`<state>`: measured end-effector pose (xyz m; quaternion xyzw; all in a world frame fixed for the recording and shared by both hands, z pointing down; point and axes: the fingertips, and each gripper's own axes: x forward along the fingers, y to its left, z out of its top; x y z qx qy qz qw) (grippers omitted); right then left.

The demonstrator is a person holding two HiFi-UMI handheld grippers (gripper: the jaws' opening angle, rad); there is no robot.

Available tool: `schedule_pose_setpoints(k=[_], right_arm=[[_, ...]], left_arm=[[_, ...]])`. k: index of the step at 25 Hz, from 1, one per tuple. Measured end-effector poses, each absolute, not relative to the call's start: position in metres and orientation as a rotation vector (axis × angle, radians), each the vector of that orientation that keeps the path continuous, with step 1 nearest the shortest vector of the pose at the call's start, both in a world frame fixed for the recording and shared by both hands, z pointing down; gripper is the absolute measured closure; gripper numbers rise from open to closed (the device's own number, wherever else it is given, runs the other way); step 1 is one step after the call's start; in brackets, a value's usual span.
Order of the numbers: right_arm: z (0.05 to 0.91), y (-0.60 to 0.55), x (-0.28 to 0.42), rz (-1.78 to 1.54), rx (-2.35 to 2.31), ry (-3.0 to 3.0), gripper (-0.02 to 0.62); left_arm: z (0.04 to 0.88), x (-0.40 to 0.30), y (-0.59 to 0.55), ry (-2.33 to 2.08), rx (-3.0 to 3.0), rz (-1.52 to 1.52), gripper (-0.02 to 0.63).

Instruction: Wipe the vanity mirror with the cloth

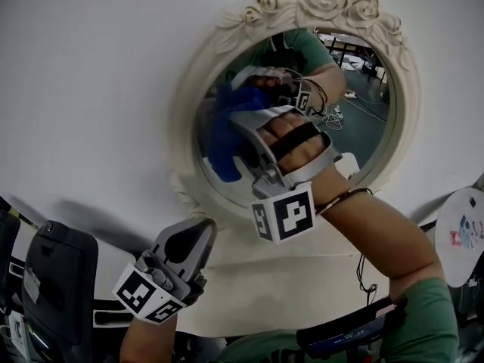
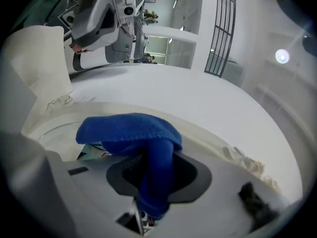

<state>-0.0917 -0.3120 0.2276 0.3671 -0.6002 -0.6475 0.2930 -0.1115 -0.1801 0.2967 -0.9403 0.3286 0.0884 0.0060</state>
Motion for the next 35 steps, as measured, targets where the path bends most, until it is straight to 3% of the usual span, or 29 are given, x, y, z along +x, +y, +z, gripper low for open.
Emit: schedule_pose_setpoints(k=[6, 14, 22, 35], right_arm=[[0.237, -0.328, -0.137, -1.741, 0.922, -1.573, 0.486], [0.243, -0.332, -0.116, -1.752, 0.933, -1.537, 0.486], [0.251, -0.333, -0.019, -1.698, 0.992, -1.455, 0.488], [0.261, -0.333, 0.202, -1.425, 1.182, -1.168, 0.488]], left_arm=[[0.299, -0.118, -0.181, 1.045, -2.938, 0.273, 0.609], [0.300, -0.113, -0.185, 1.033, -2.942, 0.269, 0.609], [0.296, -0.107, -0.186, 1.015, -2.940, 0.266, 0.609], [0.294, -0.093, -0.181, 0.971, -2.951, 0.256, 0.609]])
